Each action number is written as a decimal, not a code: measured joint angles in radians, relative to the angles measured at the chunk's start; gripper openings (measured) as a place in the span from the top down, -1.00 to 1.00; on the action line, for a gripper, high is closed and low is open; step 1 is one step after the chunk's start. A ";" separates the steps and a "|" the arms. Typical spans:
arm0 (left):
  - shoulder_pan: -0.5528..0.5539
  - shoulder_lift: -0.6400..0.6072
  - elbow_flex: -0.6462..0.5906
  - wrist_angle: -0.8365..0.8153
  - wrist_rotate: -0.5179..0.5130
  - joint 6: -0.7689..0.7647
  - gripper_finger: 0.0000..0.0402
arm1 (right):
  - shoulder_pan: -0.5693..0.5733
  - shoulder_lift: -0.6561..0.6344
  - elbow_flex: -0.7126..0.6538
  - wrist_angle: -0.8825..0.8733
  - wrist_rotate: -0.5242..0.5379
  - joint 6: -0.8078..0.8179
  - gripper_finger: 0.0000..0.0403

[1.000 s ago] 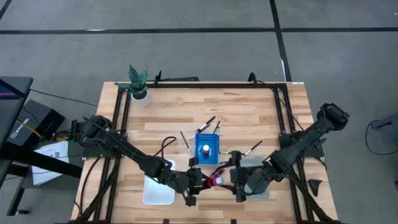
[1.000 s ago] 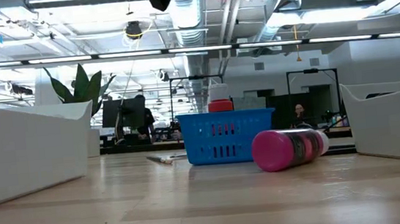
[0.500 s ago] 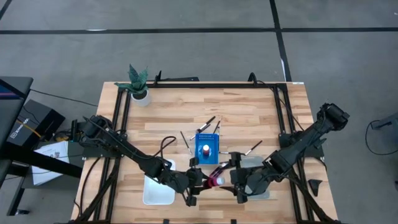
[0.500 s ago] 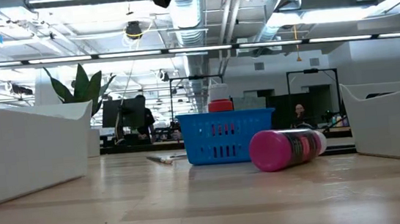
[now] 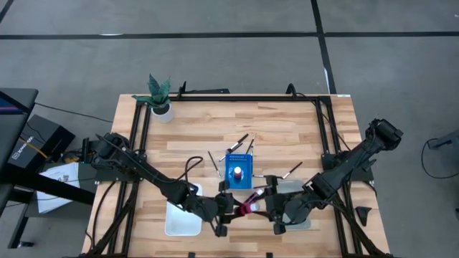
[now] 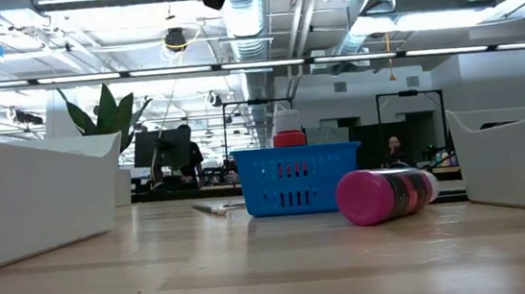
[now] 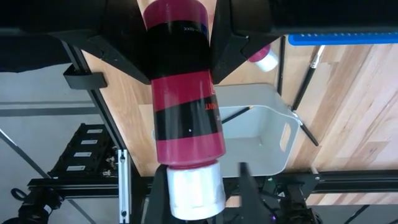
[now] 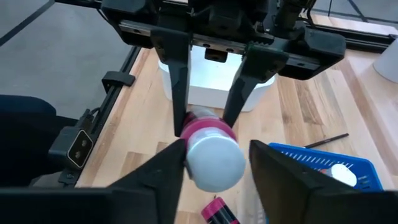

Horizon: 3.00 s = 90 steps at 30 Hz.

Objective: Pick & Place Paint Supplies
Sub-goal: Put the left pink paint bottle into the blue bin

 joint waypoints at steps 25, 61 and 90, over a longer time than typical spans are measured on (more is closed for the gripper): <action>0.026 -0.005 0.001 -0.238 -0.062 -0.060 -0.02 | -0.002 -0.020 -0.001 -0.035 0.082 0.049 0.44; -0.071 -0.670 -0.347 -0.067 -0.289 -0.026 0.55 | -0.446 -0.341 0.066 -0.401 -0.205 0.126 0.44; -0.092 -0.738 -0.438 0.133 -0.280 0.124 0.57 | -0.660 0.359 1.048 -1.245 -0.410 0.054 0.44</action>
